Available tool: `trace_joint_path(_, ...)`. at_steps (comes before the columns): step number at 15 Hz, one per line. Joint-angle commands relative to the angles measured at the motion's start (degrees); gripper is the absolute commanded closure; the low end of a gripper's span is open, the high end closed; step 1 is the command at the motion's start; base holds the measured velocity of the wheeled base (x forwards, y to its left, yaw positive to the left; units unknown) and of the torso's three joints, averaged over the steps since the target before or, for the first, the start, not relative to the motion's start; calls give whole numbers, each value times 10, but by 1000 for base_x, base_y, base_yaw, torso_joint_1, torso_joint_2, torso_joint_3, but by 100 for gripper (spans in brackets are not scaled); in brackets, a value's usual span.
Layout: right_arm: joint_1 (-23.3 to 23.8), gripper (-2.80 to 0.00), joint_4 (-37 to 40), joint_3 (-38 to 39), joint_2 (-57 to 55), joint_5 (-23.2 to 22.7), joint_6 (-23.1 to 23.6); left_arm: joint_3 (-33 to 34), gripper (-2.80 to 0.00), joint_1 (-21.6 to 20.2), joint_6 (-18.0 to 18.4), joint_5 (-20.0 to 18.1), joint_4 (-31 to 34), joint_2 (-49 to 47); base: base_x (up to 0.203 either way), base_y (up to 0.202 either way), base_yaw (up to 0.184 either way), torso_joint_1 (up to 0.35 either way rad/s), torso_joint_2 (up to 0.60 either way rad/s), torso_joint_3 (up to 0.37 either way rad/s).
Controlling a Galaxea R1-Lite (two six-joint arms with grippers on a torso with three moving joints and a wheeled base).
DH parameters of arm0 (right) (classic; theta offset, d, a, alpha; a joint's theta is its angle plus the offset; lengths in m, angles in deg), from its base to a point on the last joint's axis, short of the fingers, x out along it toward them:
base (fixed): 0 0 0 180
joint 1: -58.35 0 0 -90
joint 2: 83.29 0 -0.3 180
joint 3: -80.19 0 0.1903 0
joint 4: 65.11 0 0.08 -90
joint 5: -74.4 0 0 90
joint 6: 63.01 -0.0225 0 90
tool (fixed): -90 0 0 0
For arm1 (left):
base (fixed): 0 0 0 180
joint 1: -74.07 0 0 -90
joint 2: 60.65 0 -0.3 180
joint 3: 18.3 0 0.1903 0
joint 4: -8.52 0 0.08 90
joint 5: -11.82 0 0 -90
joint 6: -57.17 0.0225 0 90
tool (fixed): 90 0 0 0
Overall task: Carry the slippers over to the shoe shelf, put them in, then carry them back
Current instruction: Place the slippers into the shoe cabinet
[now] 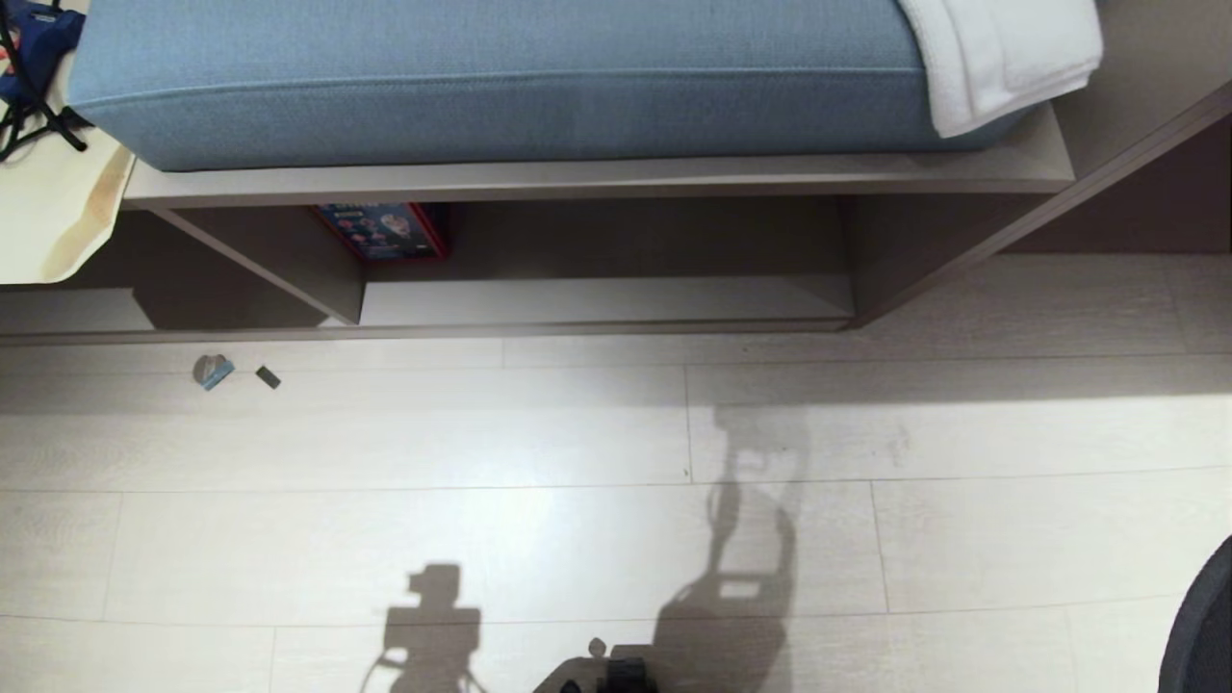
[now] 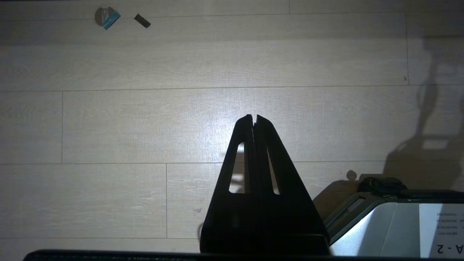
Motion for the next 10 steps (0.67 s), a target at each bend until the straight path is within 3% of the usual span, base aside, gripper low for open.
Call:
trace_joint_path(1,0,0,0,0,1,0,0,0,0,0,0,0,0,0,0,0,0,7,2,-202)
trace_joint_path(10,0,0,1,0,1,1,0,0,0,0,-1,0,0,0,0,0,0,2,3,-198)
